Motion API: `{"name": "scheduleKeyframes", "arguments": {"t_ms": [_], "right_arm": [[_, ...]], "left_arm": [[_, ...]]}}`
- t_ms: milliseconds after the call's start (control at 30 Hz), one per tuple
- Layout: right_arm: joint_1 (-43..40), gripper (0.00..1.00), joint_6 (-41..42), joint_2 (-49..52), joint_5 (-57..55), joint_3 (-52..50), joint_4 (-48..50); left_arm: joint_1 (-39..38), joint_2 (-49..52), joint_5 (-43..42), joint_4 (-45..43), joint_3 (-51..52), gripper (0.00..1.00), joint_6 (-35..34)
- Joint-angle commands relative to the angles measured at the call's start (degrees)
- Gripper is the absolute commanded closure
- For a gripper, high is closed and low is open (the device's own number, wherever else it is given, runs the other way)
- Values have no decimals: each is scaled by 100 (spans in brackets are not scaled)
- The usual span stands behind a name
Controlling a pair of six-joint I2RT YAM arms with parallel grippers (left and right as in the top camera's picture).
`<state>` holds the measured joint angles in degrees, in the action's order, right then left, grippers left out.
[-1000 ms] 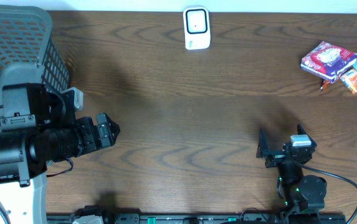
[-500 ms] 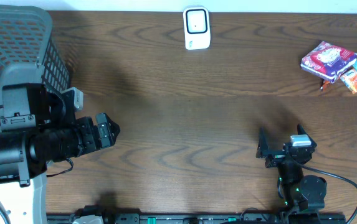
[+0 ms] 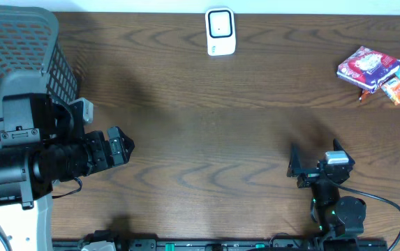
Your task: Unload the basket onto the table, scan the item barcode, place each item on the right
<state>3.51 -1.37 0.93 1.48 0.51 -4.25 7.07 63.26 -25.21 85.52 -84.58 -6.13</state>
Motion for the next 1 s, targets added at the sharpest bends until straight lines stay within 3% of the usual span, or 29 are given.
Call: {"name": "scheduleKeyframes", "arguments": {"t_ms": [0,700,967], "right_arm": [[20,1,-85,-61,-28,-15,-15],[20,1,-85,-61,-28,-15,-15],[20,1,-85,-61,-28,-15,-15]], "left_arm": [[20,7,-24,15,9,2,31],[20,151,496,9,9,2,57],[-319,-385,490,-815,282,2,361]]}}
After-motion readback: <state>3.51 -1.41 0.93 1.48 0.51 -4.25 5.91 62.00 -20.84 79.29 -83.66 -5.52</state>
